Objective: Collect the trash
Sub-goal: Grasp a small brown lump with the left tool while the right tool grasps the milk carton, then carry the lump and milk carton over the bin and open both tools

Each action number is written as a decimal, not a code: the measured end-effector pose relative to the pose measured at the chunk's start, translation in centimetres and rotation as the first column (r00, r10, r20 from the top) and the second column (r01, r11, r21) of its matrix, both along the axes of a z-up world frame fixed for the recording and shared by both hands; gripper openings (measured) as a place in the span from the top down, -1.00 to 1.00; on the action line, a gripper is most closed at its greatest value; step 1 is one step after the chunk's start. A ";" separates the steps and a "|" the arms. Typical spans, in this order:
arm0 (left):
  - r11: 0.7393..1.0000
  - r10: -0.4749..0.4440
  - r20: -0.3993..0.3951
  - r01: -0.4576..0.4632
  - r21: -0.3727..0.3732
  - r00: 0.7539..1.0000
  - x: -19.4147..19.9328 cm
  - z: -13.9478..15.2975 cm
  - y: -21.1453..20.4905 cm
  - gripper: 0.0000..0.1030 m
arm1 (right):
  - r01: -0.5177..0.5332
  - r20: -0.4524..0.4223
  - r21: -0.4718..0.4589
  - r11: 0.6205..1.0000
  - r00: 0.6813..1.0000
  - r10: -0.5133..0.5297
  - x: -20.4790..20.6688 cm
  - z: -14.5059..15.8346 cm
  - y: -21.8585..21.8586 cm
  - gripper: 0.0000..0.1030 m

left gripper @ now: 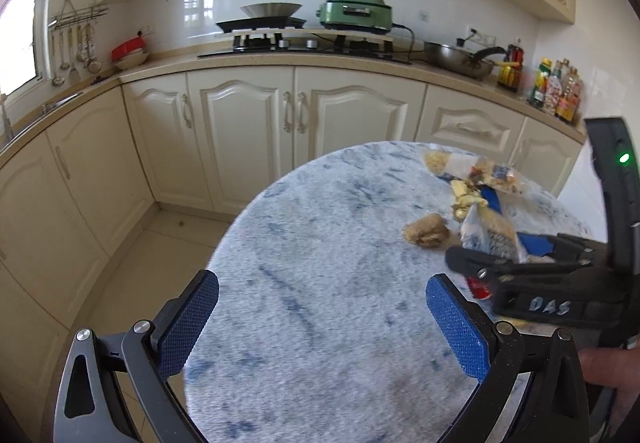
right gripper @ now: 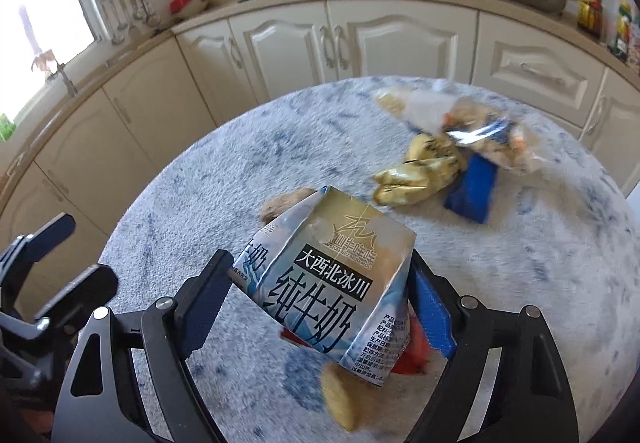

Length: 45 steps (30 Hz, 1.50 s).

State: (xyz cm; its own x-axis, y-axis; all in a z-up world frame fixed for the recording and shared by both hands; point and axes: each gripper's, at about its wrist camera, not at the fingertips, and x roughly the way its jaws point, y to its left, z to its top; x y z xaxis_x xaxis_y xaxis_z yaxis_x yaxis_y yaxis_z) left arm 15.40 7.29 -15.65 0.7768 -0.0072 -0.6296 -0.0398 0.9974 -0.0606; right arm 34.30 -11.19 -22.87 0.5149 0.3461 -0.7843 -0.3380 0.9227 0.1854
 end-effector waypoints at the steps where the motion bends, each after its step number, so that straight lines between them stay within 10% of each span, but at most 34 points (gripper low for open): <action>1: 1.000 -0.009 0.001 0.009 0.003 1.000 0.0 0.0 -0.4 -0.99 | 0.010 0.007 0.007 1.000 1.000 -0.011 -0.2 0.4 -0.6 -0.66; 19: 0.981 -0.184 -0.126 0.190 0.040 0.975 2.7 -2.9 -13.4 -0.94 | 0.246 0.019 0.071 0.967 0.969 -0.248 -5.4 1.5 -14.6 -0.66; 24: 0.979 -0.205 -0.178 0.205 -0.016 0.963 4.2 -3.8 -14.3 0.27 | 0.270 0.031 0.091 0.958 0.961 -0.274 -6.4 2.1 -16.6 -0.66; 27: 0.971 -0.239 -0.172 0.232 -0.059 0.956 4.0 -3.9 -14.0 0.57 | 0.277 0.036 0.101 0.955 0.959 -0.282 -6.9 2.3 -17.2 -0.66; 45: 0.937 -0.335 0.015 0.335 -0.103 0.942 -2.4 2.0 -15.7 0.58 | 0.358 0.116 0.134 0.924 0.920 -0.373 -12.8 6.0 -22.1 -0.66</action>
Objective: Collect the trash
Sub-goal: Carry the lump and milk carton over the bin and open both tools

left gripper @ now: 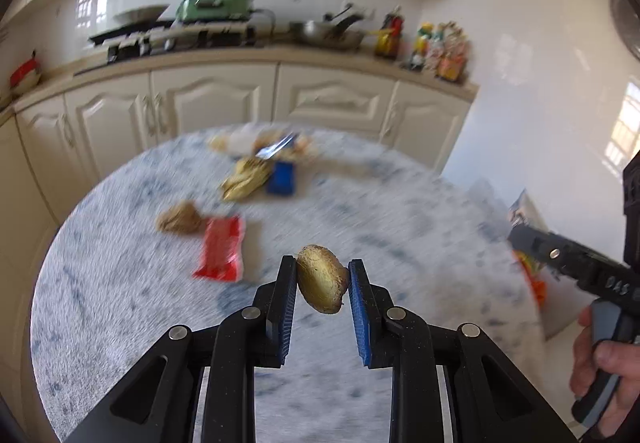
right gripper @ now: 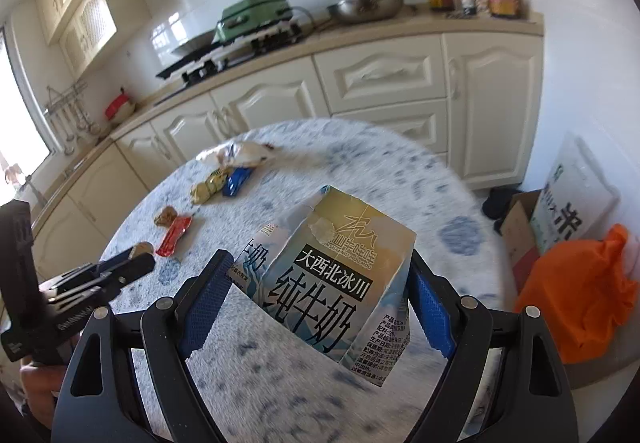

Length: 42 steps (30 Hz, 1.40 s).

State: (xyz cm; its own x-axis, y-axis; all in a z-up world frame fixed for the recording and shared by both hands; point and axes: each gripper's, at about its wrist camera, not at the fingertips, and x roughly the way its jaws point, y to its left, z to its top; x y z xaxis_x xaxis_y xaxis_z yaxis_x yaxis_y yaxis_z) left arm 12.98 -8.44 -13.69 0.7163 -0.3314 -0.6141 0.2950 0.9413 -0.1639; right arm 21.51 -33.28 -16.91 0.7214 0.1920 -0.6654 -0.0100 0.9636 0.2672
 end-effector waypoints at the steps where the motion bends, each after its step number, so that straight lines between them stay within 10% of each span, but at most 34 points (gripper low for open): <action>1: 1.000 -0.008 0.012 0.008 -0.002 1.000 -0.4 0.5 -0.4 0.58 | 0.013 0.011 -0.003 1.000 1.000 -0.013 -0.5 0.6 -0.6 -0.66; 12: 0.982 -0.181 0.131 0.186 -0.028 0.975 -4.1 5.5 -7.6 0.58 | 0.152 0.105 -0.038 0.988 0.984 -0.147 -6.1 4.9 -6.9 -0.66; 23: 0.911 -0.403 0.146 0.411 -0.031 0.903 -6.2 6.9 -18.3 0.58 | 0.340 0.115 -0.060 0.939 0.936 -0.332 -12.2 5.5 -15.1 -0.66; 42: 0.799 -0.583 -0.220 0.601 0.017 0.782 -1.2 -5.5 -37.3 0.57 | 0.504 -0.203 -0.002 0.863 0.845 -0.494 -17.1 -9.4 -26.7 -0.66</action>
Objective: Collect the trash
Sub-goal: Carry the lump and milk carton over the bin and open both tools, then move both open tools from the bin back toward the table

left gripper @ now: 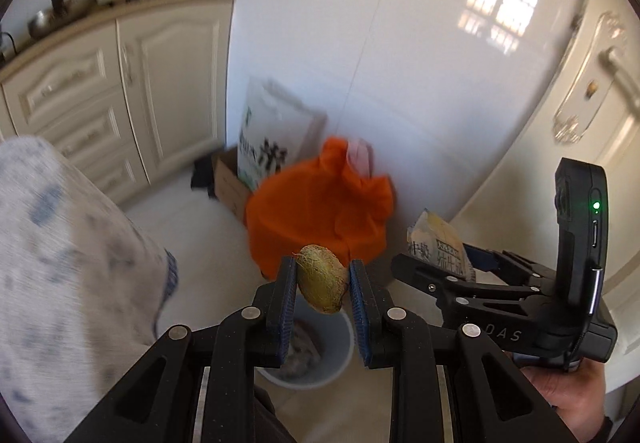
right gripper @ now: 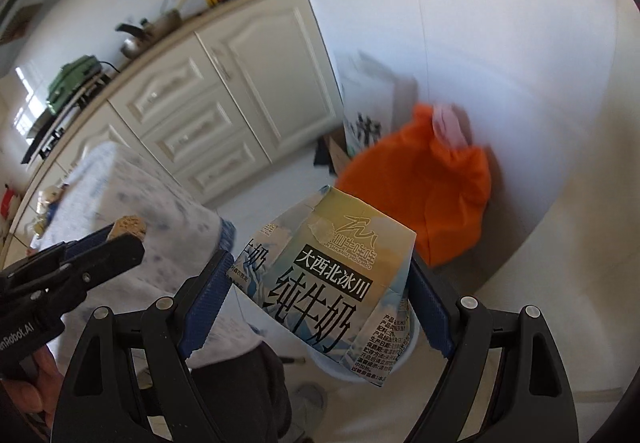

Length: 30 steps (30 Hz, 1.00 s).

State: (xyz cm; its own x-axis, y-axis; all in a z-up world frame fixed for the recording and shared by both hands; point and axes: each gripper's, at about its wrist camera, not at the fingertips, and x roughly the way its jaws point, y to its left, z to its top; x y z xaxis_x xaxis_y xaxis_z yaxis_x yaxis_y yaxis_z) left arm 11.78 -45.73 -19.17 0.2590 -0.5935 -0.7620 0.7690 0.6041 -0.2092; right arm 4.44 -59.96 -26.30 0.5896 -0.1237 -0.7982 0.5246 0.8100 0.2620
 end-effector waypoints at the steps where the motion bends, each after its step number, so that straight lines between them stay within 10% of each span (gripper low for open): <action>1: 1.000 -0.003 -0.011 0.003 0.013 1.000 0.3 -0.5 -0.9 0.57 | 0.003 -0.009 0.014 1.000 1.000 -0.003 -0.1 -0.8 -0.4 -0.66; 10: 0.989 -0.029 -0.084 0.040 0.142 0.996 5.1 -5.6 -8.7 0.49 | -0.002 -0.086 0.090 0.996 0.996 0.010 1.2 -7.1 -2.5 -0.67; 21: 0.982 0.023 0.009 -0.025 0.186 1.000 4.9 -6.9 -10.6 -0.82 | 0.054 -0.169 0.109 0.993 0.985 -0.035 0.9 -10.7 -3.9 -1.00; 30: 0.989 0.039 0.104 -0.053 0.136 0.994 0.6 -3.4 -8.1 -0.96 | 0.092 -0.127 0.102 0.991 0.989 -0.079 -0.3 -7.7 -3.5 -1.00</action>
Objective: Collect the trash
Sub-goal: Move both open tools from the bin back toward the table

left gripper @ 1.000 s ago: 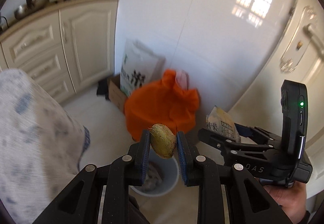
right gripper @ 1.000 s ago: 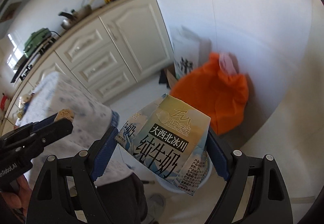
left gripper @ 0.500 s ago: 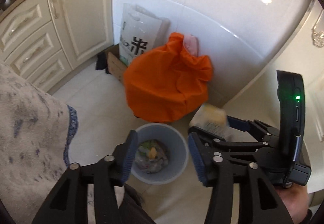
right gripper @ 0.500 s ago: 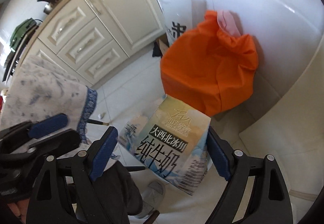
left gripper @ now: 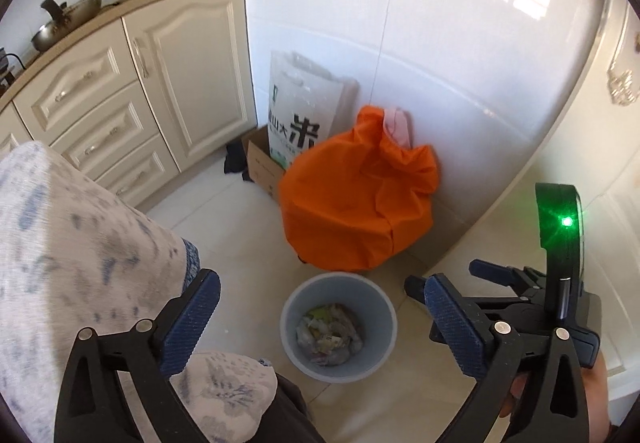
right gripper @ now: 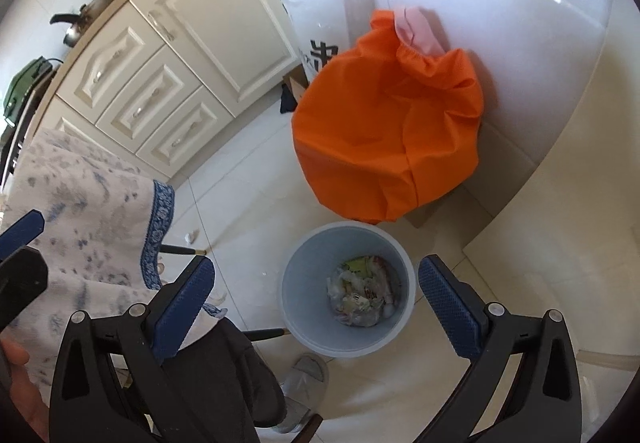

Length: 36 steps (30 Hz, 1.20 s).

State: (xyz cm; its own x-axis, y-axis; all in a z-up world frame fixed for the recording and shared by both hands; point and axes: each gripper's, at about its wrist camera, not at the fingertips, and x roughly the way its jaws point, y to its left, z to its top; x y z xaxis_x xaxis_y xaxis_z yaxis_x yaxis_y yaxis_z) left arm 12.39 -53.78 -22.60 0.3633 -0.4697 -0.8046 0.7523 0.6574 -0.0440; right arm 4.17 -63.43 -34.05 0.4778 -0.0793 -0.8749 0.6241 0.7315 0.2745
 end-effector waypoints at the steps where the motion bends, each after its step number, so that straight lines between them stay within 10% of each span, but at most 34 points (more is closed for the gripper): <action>1: 1.000 0.000 0.005 0.000 -0.011 1.000 -0.3 0.6 1.0 -0.96 | -0.001 0.007 -0.011 1.000 1.000 0.001 0.0 0.8 0.2 -1.00; 20: 0.935 0.248 0.185 -0.184 -0.304 0.951 -5.0 13.7 27.7 -0.99 | -0.224 0.224 -0.239 0.945 0.934 0.278 7.2 18.3 14.0 -1.00; 36: 0.821 0.556 0.294 -0.459 -0.340 0.778 -7.3 15.4 49.5 -0.99 | -0.503 0.246 -0.359 0.786 0.761 0.600 16.8 23.4 33.6 -1.00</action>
State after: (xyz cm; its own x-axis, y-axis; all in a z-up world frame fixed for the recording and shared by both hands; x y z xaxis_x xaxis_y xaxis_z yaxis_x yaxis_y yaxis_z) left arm 5.05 -4.24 -7.25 0.8440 -0.2881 -0.4524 0.3025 0.9522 -0.0420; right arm 20.95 -29.86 -10.63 0.7611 0.0933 -0.6418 -0.0050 0.9904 0.1380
